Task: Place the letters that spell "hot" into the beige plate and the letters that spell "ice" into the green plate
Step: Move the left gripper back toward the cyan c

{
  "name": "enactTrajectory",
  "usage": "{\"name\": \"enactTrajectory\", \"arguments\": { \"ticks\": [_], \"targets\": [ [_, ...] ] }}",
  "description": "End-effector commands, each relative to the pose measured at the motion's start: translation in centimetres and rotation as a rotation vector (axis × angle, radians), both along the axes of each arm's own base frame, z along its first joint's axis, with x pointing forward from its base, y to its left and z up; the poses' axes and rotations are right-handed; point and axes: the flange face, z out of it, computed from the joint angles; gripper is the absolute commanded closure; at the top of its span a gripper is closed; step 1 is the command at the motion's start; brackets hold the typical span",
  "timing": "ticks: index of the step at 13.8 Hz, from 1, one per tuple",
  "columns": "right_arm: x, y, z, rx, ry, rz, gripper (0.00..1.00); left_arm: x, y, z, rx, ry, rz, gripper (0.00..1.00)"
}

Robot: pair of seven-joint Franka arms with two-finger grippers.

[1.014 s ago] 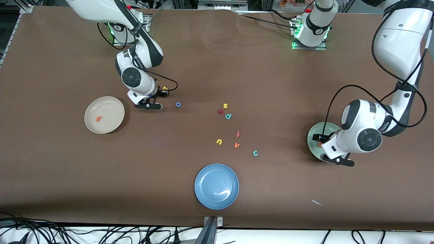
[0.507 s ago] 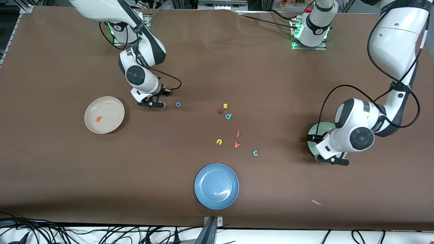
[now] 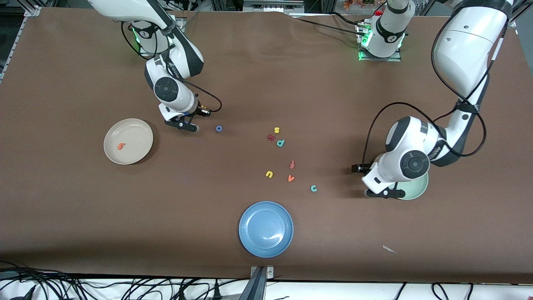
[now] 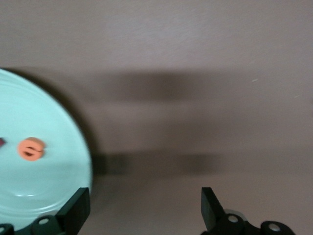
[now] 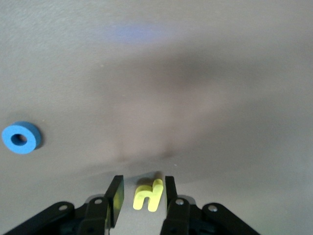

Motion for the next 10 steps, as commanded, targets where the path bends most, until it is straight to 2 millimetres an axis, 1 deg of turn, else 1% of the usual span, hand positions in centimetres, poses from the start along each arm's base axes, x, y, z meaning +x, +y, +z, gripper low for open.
{"name": "enactTrajectory", "arguments": {
  "ticks": [1, 2, 5, 7, 8, 10],
  "targets": [
    [-1.1, -0.5, 0.7, -0.027, -0.007, -0.055, 0.58, 0.0, -2.8, 0.5, -0.027, -0.036, 0.092, 0.0],
    [-1.3, -0.6, 0.9, -0.032, -0.012, -0.072, 0.58, -0.1, -3.4, 0.4, -0.024, -0.041, 0.126, 0.0],
    [-1.4, -0.6, 0.8, -0.031, -0.031, -0.113, 0.58, -0.9, -7.1, -0.4, -0.025, -0.06, 0.217, 0.0],
    [-2.0, -0.9, 0.2, -0.017, -0.063, -0.14, 0.58, -1.5, -10.2, -0.5, -0.027, -0.098, 0.285, 0.0],
    [-2.0, -1.0, 0.1, -0.017, -0.064, -0.142, 0.58, -1.5, -10.7, -0.7, -0.03, -0.105, 0.316, 0.0],
    [-2.1, -1.0, 0.1, -0.014, -0.069, -0.141, 0.58, -1.6, -10.9, -1.0, -0.032, -0.101, 0.34, 0.0]
  ]
}}
